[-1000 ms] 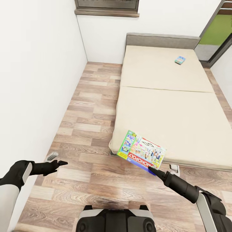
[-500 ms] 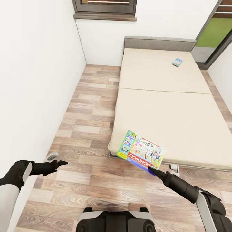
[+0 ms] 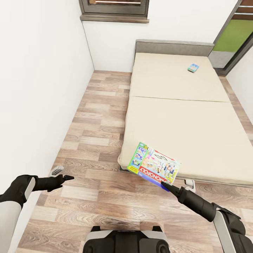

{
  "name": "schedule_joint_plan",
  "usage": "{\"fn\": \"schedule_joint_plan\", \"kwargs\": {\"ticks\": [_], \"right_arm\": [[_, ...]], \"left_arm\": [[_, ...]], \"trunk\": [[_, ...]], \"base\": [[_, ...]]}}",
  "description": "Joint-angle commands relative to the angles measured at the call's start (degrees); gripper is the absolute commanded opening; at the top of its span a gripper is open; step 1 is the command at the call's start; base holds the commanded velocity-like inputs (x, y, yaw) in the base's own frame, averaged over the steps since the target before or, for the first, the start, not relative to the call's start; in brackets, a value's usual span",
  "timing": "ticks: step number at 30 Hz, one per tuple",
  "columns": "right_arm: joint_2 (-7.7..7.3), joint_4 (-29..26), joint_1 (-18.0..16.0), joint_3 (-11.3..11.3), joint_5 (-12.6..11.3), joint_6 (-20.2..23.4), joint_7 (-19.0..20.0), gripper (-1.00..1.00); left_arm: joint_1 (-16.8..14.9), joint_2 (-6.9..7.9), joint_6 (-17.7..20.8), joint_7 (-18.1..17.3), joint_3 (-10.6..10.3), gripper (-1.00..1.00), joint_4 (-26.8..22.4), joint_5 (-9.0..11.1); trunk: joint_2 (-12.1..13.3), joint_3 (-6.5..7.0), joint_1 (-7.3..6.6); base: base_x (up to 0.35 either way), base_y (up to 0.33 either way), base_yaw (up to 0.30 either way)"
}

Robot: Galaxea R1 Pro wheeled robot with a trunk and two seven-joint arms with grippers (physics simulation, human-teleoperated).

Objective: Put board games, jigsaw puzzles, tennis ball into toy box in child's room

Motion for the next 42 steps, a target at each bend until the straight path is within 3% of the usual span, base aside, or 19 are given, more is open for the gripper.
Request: {"fn": "schedule_joint_plan", "kwargs": {"ticks": [1,18,42], "right_arm": [[-0.02,0.0,0.0,0.0,-0.3,0.4,0.0,-1.0],[0.04,-0.3,0.0,0.0,-0.3,0.3,0.0,-1.0],[0.04,-0.3,0.1,0.0,-0.3,0.3,0.2,-1.0]], "left_arm": [[0.0,-0.03,0.4,-0.3,0.3,1.0,0.0,-0.2],[0.0,-0.03,0.4,-0.3,0.3,1.0,0.0,-0.2],[0.0,-0.03,0.4,-0.3,-0.7,1.0,0.0,-0.2]], "trunk": [[-0.1,-0.07,0.03],[-0.1,0.04,0.03],[-0.1,2.18,0.03]], "base": [[0.0,0.0,0.0],[0.0,0.0,0.0],[0.0,0.0,0.0]]}}
